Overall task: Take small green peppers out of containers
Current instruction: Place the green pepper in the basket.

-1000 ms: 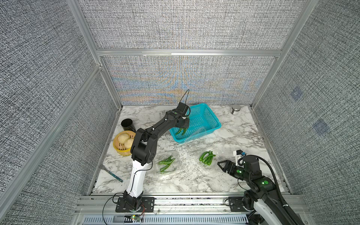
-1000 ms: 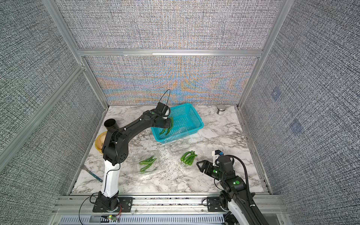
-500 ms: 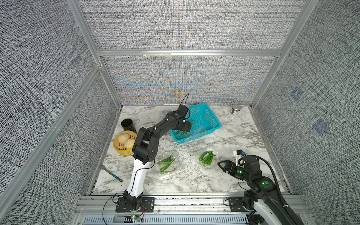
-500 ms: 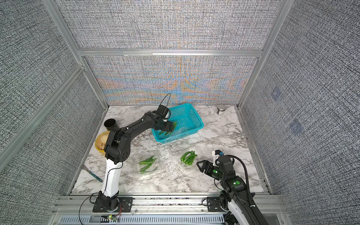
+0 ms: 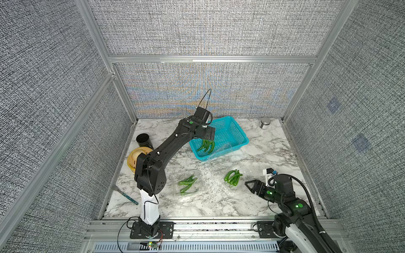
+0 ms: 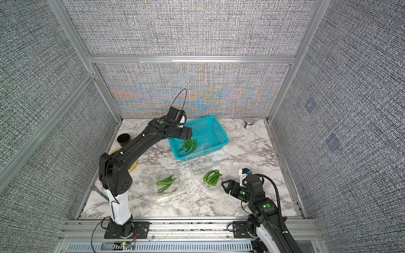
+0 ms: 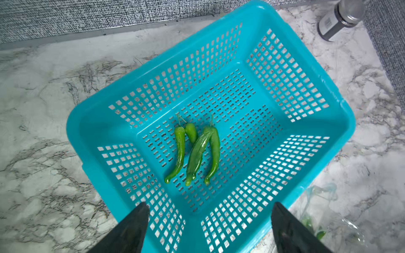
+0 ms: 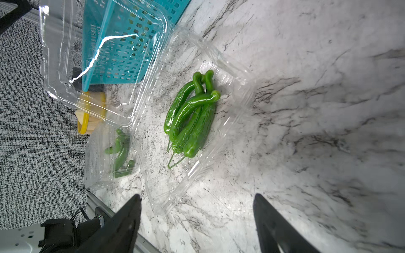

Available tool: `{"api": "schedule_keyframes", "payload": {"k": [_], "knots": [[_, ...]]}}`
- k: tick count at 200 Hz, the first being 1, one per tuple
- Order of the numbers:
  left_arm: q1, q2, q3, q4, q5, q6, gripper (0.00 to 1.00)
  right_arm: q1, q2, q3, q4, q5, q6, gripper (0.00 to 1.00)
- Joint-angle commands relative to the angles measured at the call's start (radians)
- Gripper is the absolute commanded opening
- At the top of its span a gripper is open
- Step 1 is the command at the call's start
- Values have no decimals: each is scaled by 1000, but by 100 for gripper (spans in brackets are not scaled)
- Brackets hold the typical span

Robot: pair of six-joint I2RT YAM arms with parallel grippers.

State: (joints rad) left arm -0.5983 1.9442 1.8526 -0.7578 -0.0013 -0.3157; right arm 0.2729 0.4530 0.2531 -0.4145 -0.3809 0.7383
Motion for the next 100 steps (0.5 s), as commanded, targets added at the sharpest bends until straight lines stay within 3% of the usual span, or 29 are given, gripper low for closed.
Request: {"api": "schedule_keyframes", "payload": {"k": [1,24,68,100], "knots": [[3,1,-17,-7,18,33,71,0,-2,8,0,-7,3,81],[-38,-42,-52,33,97,74,67,0,-18,15,-28,-2,-4,80],[-242,-151,-60,-29,-51,112,69,0,-17,11,-22,7,-5,81],[-343,-230,-154,32,-42,56,69,1,8,8,5,7,-6,81]]}}
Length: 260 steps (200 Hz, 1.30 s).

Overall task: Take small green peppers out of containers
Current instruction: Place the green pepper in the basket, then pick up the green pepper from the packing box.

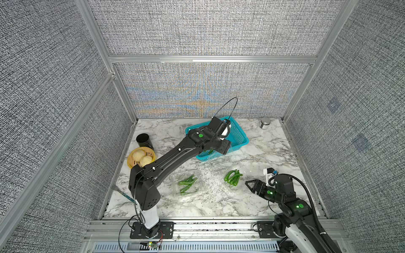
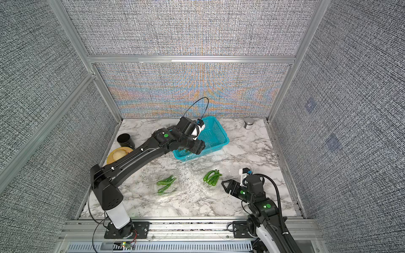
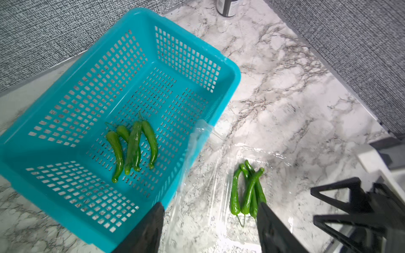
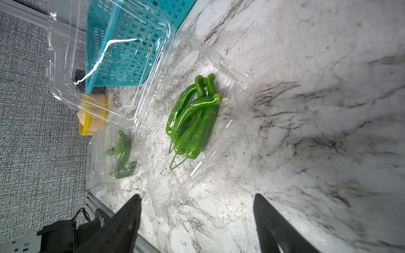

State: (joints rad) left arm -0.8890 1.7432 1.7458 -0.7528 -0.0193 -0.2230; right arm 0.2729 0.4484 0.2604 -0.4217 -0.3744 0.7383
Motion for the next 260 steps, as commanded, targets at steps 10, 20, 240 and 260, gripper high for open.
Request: {"api": "schedule_keyframes", "payload": {"k": [10,20,240,260], "knots": [[-79,-22,-60,27,-21,-62,69,0,19,3,18,3,-9,81],[-105,-5,-74,27,-19,-88,69,0,26,6,22,5,-13,81],[-229,361,-193,235,-78,-157,36,-11,9,1,-3,9,-26,81],[-233,365,-190,239,-84,-148,28,-11,11,5,-6,9,-28,81]]}}
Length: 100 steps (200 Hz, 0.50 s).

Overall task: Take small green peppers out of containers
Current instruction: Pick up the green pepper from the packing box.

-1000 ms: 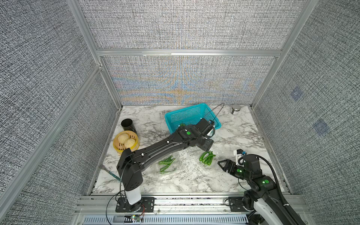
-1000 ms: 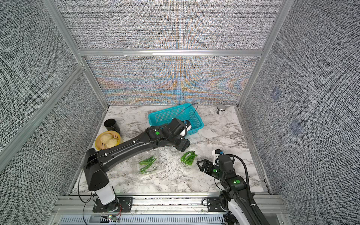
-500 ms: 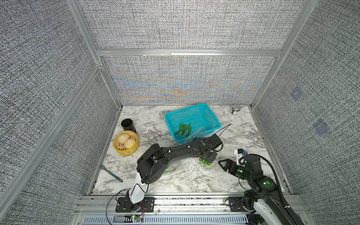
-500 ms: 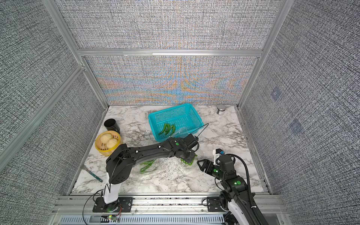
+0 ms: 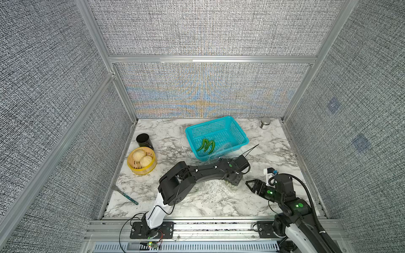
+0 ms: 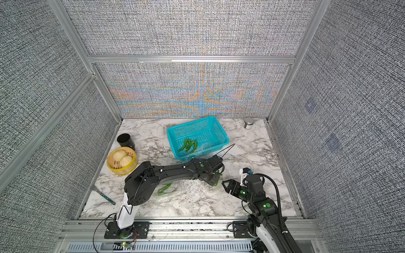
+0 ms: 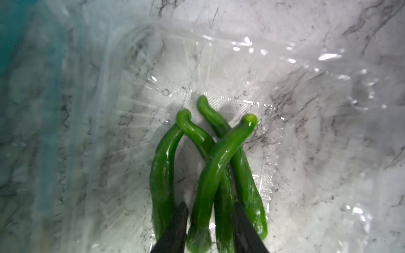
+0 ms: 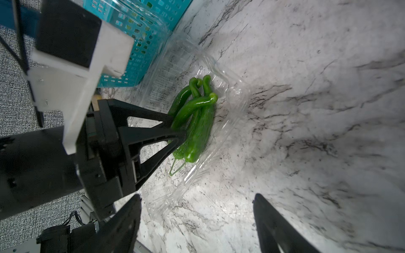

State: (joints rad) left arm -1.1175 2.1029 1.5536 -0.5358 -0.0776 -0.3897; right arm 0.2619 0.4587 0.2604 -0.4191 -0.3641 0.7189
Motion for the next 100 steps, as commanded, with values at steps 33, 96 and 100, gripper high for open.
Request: {"api": "schedule_keyframes", "payload": {"k": [33,96,100], "knots": [[-16,5,4,13,-63,40,14,2,1,2,-4,-2,-7,81],[-29,-2,6,4,-88,54,0,0,0,0,-4,-4,-6,80],[-29,-3,6,5,-89,54,0,0,-1,0,-4,-4,-5,81]]}}
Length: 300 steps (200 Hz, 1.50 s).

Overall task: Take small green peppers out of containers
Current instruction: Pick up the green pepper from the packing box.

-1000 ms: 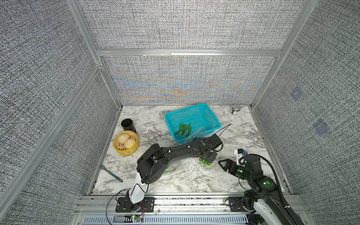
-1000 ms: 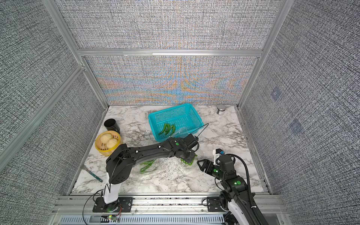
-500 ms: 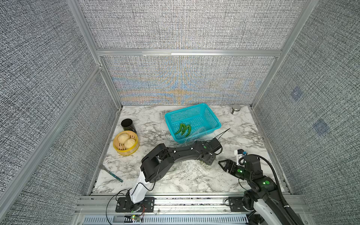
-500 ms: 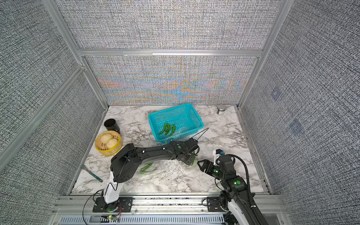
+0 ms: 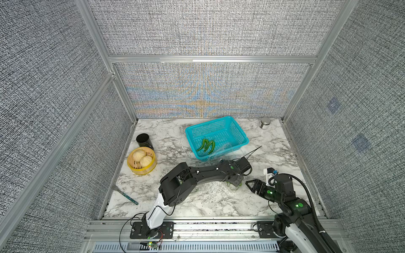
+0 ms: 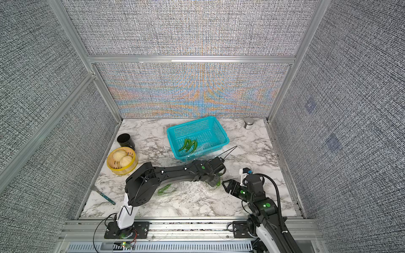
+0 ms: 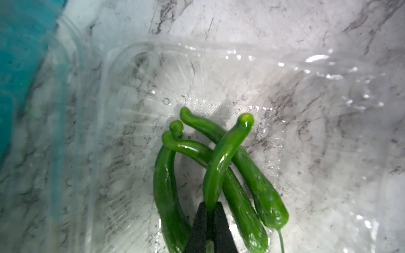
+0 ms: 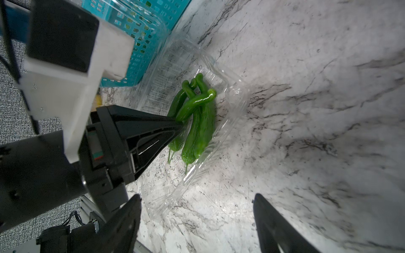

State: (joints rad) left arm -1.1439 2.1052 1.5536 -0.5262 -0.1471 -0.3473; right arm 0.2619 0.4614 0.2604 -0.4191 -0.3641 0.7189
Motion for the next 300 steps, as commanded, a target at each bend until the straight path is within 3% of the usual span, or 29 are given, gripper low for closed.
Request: {"api": "schedule_keyframes", "payload": {"k": [1,20,53,75,120,146,171,278,300], "knots": [[-3,-5,6,-5,-22,13,0,0,-4,1,-4,-3,-5,81],[-4,-7,10,-6,-22,15,1,0,-7,-2,-7,-3,-4,81],[-7,19,28,-25,-32,19,35,0,-12,-3,-10,-3,-4,81],[-9,28,28,-23,-36,14,42,-1,-16,-3,-15,-3,-4,81],[-8,48,31,-28,-41,13,39,-1,-19,-8,-15,-1,-4,81],[-10,40,28,-28,-43,14,18,-1,-20,-7,-14,-1,-3,81],[-12,23,36,-37,-45,22,11,-1,-19,-9,-13,-2,-3,81],[-13,-37,81,-88,-21,27,8,-1,-26,-8,-18,-3,-1,81],[-13,-24,148,-180,-55,-36,6,-1,-29,-8,-20,-3,-1,81]]}}
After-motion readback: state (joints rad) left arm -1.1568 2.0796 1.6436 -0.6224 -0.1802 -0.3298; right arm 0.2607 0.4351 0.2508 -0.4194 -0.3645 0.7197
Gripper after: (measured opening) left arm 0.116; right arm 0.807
